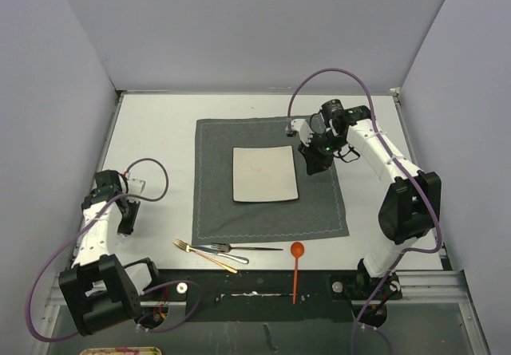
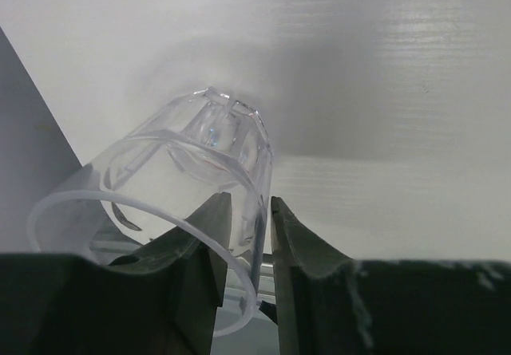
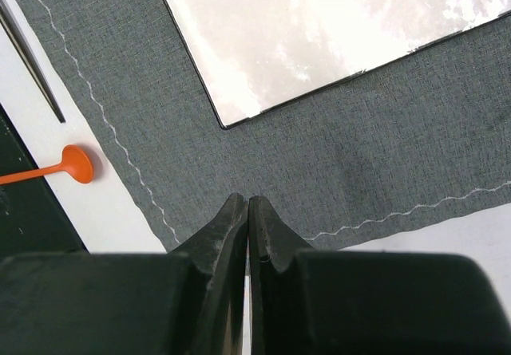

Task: Set the dinner table for one person
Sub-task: Pick up the cup at the center of the board, then place the cup on the napkin.

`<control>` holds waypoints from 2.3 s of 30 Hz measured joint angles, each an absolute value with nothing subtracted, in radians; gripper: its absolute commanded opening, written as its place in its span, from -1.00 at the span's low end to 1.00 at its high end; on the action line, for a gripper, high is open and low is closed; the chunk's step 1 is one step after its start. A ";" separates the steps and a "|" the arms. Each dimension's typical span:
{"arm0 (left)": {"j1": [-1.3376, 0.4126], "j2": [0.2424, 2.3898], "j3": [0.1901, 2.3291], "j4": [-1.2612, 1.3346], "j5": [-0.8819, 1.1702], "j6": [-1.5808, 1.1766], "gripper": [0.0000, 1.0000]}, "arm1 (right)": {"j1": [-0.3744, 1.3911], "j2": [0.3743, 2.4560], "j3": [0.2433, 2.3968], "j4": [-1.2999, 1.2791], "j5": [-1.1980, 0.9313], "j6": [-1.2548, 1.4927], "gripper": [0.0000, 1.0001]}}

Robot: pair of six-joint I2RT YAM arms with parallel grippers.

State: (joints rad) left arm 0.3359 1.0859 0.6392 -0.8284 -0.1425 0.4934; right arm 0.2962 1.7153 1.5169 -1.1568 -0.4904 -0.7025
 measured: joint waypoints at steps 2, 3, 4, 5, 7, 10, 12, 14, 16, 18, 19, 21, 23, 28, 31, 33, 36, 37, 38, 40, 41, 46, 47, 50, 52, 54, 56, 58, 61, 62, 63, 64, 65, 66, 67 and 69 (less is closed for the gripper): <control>0.336 1.090 0.627 -0.822 -0.147 0.500 -0.73 | 0.296 1.715 1.517 -1.159 -0.490 -0.702 -1.00; 0.336 1.094 0.626 -0.821 -0.149 0.503 -0.83 | 0.296 1.715 1.517 -1.161 -0.490 -0.702 -1.00; 0.336 1.097 0.626 -0.819 -0.146 0.507 -0.94 | 0.296 1.715 1.517 -1.162 -0.490 -0.702 -1.00; 0.336 1.098 0.626 -0.815 -0.146 0.511 -1.00 | 0.296 1.715 1.517 -1.162 -0.490 -0.702 -1.00; 0.336 1.098 0.625 -0.810 -0.146 0.512 -1.00 | 0.297 1.715 1.517 -1.163 -0.490 -0.702 -1.00; 0.337 1.098 0.625 -0.809 -0.145 0.517 -1.00 | 0.298 1.715 1.517 -1.164 -0.489 -0.702 -1.00; 0.337 1.098 0.625 -0.809 -0.145 0.521 -1.00 | 0.301 1.715 1.517 -1.164 -0.488 -0.702 -1.00; 0.337 1.096 0.625 -0.809 -0.144 0.525 -1.00 | 0.303 1.715 1.517 -1.164 -0.488 -0.702 -1.00; 0.337 1.090 0.626 -0.812 -0.140 0.529 -1.00 | 0.304 1.715 1.517 -1.164 -0.487 -0.702 -1.00; 0.337 1.082 0.638 -0.828 -0.129 0.533 -1.00 | 0.309 1.715 1.517 -1.164 -0.486 -0.701 -1.00; 0.337 1.079 0.652 -0.839 -0.123 0.533 -1.00 | 0.309 1.715 1.517 -1.163 -0.486 -0.701 -1.00; 0.337 1.075 0.700 -0.866 -0.109 0.534 -1.00 | 0.309 1.715 1.517 -1.162 -0.485 -0.699 -1.00; 0.337 1.074 0.754 -0.891 -0.094 0.535 -1.00 | 0.309 1.715 1.517 -1.159 -0.482 -0.699 -1.00; 0.337 1.075 0.921 -0.951 -0.031 0.540 -1.00 | 0.309 1.715 1.516 -1.150 -0.479 -0.698 -1.00; 0.333 1.099 1.036 -1.008 0.036 0.558 -1.00 | 0.309 1.715 1.512 -1.139 -0.477 -0.694 -1.00; 0.321 1.126 1.103 -1.028 0.080 0.575 -1.00 | 0.309 1.715 1.502 -1.127 -0.470 -0.689 -1.00; 0.276 1.185 1.187 -1.054 0.135 0.598 -1.00 | 0.309 1.713 1.475 -1.108 -0.461 -0.674 -1.00; 0.254 1.211 1.214 -1.067 0.150 0.604 -1.00 | 0.309 1.710 1.464 -1.101 -0.456 -0.670 -1.00; 0.226 1.242 1.246 -1.078 0.166 0.610 -1.00 | 0.309 1.705 1.451 -1.094 -0.452 -0.664 -1.00; 0.178 1.300 1.308 -1.098 0.195 0.619 -1.00 | 0.309 1.687 1.423 -1.083 -0.444 -0.652 -1.00; 0.150 1.338 1.349 -1.107 0.215 0.625 -1.00 | 0.309 1.675 1.410 -1.081 -0.439 -0.645 -1.00; 0.049 1.506 1.559 -1.160 0.321 0.669 -1.00 | 0.305 1.609 1.376 -1.059 -0.417 -0.619 -1.00; 0.034 1.533 1.596 -1.171 0.339 0.677 -1.00 | 0.300 1.595 1.372 -1.055 -0.411 -0.617 -1.00; -0.030 1.623 1.711 -1.203 0.396 0.718 -1.00 | 0.281 1.567 1.365 -1.047 -0.399 -0.614 -1.00; -0.070 1.665 1.753 -1.218 0.423 0.748 -1.00 | 0.263 1.561 1.363 -1.039 -0.382 -0.612 -1.00; -0.120 1.711 1.794 -1.241 0.441 0.783 -1.00 | 0.247 1.561 1.358 -1.026 -0.363 -0.612 -1.00; -0.167 1.759 1.827 -1.262 0.462 0.815 -1.00 | 0.233 1.561 1.349 -1.018 -0.344 -0.611 -1.00; -0.206 1.811 1.863 -1.285 0.497 0.844 -1.00 | 0.214 1.561 1.343 -1.008 -0.329 -0.609 -1.00; -0.235 1.882 1.919 -1.316 0.557 0.878 -1.00 | 0.181 1.561 1.336 -0.989 -0.317 -0.599 -1.00; -0.243 1.907 1.943 -1.324 0.577 0.890 -1.00 | 0.164 1.561 1.336 -0.980 -0.315 -0.593 -1.00; -0.249 1.928 1.962 -1.328 0.593 0.900 -1.00 | 0.144 1.561 1.336 -0.972 -0.313 -0.590 -1.00; -0.255 1.944 1.977 -1.331 0.606 0.906 -1.00 | 0.129 1.561 1.336 -0.964 -0.312 -0.585 -1.00; -0.264 1.963 2.000 -1.336 0.620 0.915 -1.00 | 0.113 1.561 1.336 -0.956 -0.309 -0.581 -1.00; -0.273 1.977 2.014 -1.337 0.630 0.922 -1.00 | 0.098 1.561 1.336 -0.950 -0.306 -0.573 -1.00; -0.284 1.989 2.028 -1.336 0.643 0.927 -1.00 | 0.084 1.561 1.336 -0.945 -0.305 -0.567 -1.00; -0.311 2.008 2.048 -1.334 0.670 0.933 -1.00 | 0.063 1.562 1.338 -0.939 -0.306 -0.557 -1.00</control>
